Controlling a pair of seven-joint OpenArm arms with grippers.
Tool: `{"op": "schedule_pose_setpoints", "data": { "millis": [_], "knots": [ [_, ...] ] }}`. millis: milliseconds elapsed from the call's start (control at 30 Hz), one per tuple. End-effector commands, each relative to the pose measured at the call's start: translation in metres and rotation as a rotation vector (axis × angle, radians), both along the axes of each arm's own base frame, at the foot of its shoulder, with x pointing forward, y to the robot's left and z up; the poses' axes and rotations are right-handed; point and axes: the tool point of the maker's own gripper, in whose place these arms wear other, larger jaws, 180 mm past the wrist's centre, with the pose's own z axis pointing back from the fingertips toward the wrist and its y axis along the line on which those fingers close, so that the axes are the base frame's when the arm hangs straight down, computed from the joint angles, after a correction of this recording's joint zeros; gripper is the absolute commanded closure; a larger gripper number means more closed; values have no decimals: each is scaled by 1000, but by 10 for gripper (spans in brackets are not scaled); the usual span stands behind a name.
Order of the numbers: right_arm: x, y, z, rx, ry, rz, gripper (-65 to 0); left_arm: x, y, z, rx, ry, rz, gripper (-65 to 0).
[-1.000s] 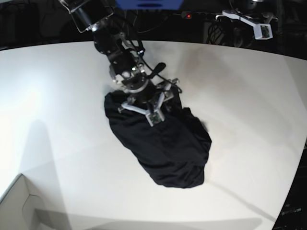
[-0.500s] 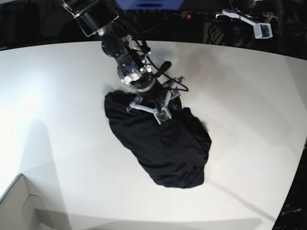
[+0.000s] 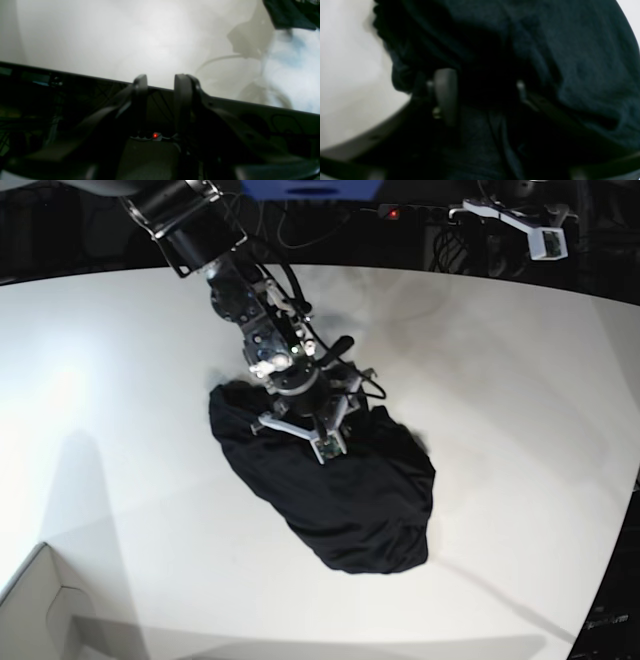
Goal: Layout the t-shirt on the table in an organized manner, then fold the t-shirt properly
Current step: 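Lower the right gripper onto the black shirt and pinch its edge, then drag the pinched shirt edge away from the pile with the right gripper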
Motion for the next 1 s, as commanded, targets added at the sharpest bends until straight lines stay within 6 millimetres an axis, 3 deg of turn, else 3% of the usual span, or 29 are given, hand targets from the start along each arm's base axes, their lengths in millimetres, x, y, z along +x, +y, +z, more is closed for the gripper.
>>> {"op": "schedule_pose_setpoints", "data": {
  "millis": [0, 100, 700, 967],
  "knots": [
    [14, 6, 21, 28, -63, -10, -147, 2, 1, 9, 6, -32, -1, -181],
    [14, 6, 27, 38, -75, -11, 0, 2, 1, 9, 6, -32, -1, -181],
    [-49, -30, 108, 112, -264, 20, 0, 12, -1, 12, 2, -59, -4, -181],
    [-108, -29, 52, 107, -73, 12, 0, 13, -1, 12, 0, -61, -4, -181]
  ]
}}
